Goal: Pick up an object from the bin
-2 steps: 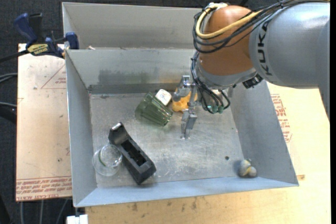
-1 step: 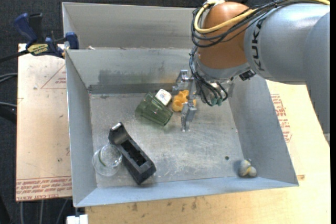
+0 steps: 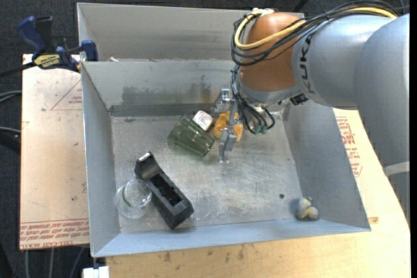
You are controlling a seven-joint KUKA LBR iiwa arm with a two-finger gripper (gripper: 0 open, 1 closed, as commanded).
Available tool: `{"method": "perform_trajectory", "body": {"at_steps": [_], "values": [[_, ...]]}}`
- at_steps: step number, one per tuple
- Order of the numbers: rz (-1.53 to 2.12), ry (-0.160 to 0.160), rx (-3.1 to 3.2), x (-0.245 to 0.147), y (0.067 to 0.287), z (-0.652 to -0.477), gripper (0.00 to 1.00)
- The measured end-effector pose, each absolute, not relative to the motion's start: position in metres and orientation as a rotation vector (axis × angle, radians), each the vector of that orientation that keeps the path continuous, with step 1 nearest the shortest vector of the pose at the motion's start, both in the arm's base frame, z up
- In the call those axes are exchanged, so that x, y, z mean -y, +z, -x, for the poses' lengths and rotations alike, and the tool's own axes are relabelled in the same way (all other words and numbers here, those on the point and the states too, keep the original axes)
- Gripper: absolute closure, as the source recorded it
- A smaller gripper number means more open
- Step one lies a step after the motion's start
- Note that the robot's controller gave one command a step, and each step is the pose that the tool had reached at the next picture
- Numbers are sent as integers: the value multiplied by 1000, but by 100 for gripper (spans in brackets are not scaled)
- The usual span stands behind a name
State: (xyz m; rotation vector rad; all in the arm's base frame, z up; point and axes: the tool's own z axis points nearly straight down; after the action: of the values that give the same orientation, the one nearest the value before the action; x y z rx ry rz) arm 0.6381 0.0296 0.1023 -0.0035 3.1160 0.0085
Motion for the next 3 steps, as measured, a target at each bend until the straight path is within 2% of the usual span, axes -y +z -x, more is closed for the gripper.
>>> {"method": "perform_trajectory", "body": {"at_steps": [1,2,3], "values": [[-21,1,-3147,-29,93,-630,0],[-20,3,-3133,-18,99,-631,0],[113,1,-3138,-18,78,-626,0]]}}
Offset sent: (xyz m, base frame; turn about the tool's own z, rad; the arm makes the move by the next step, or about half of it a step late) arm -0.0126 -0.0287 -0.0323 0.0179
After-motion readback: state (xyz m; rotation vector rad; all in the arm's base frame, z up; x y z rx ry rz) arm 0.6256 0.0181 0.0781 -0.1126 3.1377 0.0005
